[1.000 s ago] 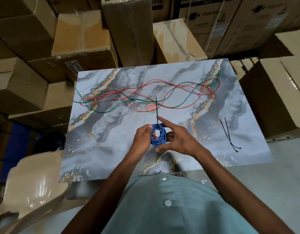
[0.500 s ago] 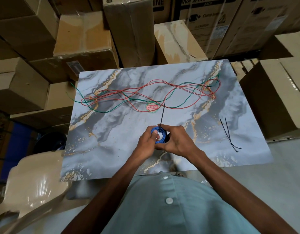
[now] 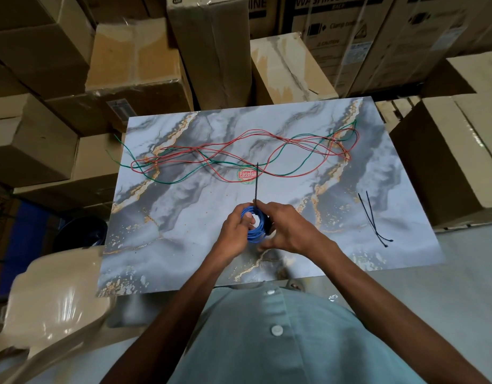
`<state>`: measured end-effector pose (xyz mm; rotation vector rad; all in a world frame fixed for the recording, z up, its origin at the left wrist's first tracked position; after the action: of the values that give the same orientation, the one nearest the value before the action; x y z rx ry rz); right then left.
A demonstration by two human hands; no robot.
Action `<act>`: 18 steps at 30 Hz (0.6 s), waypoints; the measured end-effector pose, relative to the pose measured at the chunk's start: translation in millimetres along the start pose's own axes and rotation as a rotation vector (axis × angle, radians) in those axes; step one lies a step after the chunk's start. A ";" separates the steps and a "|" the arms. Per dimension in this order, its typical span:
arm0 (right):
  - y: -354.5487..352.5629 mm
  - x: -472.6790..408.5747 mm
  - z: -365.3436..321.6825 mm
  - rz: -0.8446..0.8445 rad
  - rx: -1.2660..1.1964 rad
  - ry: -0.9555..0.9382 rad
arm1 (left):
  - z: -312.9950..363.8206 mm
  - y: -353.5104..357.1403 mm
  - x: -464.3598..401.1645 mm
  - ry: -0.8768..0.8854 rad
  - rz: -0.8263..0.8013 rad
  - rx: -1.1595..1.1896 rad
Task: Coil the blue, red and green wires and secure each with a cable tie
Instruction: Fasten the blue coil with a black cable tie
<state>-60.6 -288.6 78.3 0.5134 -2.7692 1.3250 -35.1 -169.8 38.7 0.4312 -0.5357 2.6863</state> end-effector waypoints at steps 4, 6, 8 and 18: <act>-5.9 -0.8 -4.9 0.064 0.031 -0.038 | -0.6 3.3 3.3 -0.015 -0.012 0.023; -8.4 -0.6 -7.2 0.108 0.020 -0.052 | 0.4 4.4 6.4 -0.023 -0.002 0.046; -9.0 0.0 -6.4 0.151 0.003 -0.052 | -0.1 5.4 8.9 -0.025 0.017 0.083; -0.8 6.9 0.4 0.272 -0.131 0.036 | -3.6 4.7 8.4 -0.018 0.047 0.068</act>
<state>-66.9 -291.3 79.8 0.1074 -2.9500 1.1674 -45.2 -169.9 37.1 0.4668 -0.4665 2.7542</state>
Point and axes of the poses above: each hand's wrist, its own x-axis away from the middle knuckle, its own y-axis out of the palm, z = x × y, the point moved 8 cm from there along -x, towards the middle knuckle, and after that the axes turned 2 degrees about -y, right-handed, at the moved point
